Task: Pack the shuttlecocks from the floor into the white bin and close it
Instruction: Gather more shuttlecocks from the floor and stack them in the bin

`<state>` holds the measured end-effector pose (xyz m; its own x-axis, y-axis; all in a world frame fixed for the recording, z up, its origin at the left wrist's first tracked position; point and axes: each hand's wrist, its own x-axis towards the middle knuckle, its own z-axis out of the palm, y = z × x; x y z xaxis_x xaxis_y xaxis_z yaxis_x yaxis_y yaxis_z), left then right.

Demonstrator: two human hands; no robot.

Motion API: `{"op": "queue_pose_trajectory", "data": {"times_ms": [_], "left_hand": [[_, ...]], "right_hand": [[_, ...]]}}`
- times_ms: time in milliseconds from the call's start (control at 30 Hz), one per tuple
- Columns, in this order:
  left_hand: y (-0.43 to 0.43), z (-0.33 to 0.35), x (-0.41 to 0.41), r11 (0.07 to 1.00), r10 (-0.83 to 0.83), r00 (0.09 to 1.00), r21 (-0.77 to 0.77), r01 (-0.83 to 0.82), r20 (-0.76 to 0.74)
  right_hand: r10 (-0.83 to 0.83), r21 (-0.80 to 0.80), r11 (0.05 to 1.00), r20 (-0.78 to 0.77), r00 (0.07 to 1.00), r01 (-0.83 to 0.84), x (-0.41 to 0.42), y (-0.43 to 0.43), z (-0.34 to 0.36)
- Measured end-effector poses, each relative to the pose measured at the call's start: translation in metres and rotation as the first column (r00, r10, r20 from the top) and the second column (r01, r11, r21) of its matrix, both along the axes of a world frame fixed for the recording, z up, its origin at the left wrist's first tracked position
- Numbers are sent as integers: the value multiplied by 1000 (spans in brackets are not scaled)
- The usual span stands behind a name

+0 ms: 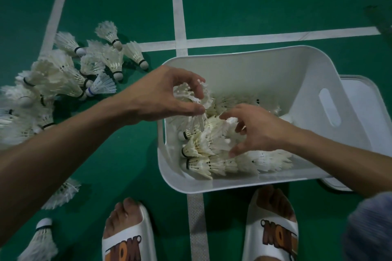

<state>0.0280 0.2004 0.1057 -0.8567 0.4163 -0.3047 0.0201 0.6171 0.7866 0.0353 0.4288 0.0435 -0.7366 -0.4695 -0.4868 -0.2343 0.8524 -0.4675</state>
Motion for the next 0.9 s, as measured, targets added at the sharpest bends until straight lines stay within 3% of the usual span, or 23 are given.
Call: {"op": "queue_pose_trajectory", "data": {"times_ms": [467, 600, 667, 700, 767, 800, 900], "left_hand": [[2, 0, 1, 1000, -10, 1000, 14, 9, 20], [2, -1, 2, 999, -27, 1000, 23, 27, 12], [3, -2, 1, 999, -42, 999, 34, 41, 8], [4, -2, 1, 998, -55, 998, 39, 55, 4], [8, -3, 1, 994, -102, 994, 40, 103, -28], [11, -4, 1, 990, -130, 990, 42, 132, -46], [19, -4, 2, 979, -185, 981, 80, 189, -60]], "right_hand": [[56, 51, 997, 2, 998, -56, -1, -14, -7], [-132, -59, 989, 102, 986, 138, -9, 7, 4], [-344, -279, 863, 287, 894, 421, -12, 14, 12], [-427, -374, 705, 455, 781, 603, -13, 14, 16], [-430, -394, 402, 715, 551, 826, -15, 11, 22], [-408, -377, 345, 765, 499, 860, -15, 8, 24], [-371, -326, 305, 824, 427, 895, -11, -4, 31]]}}
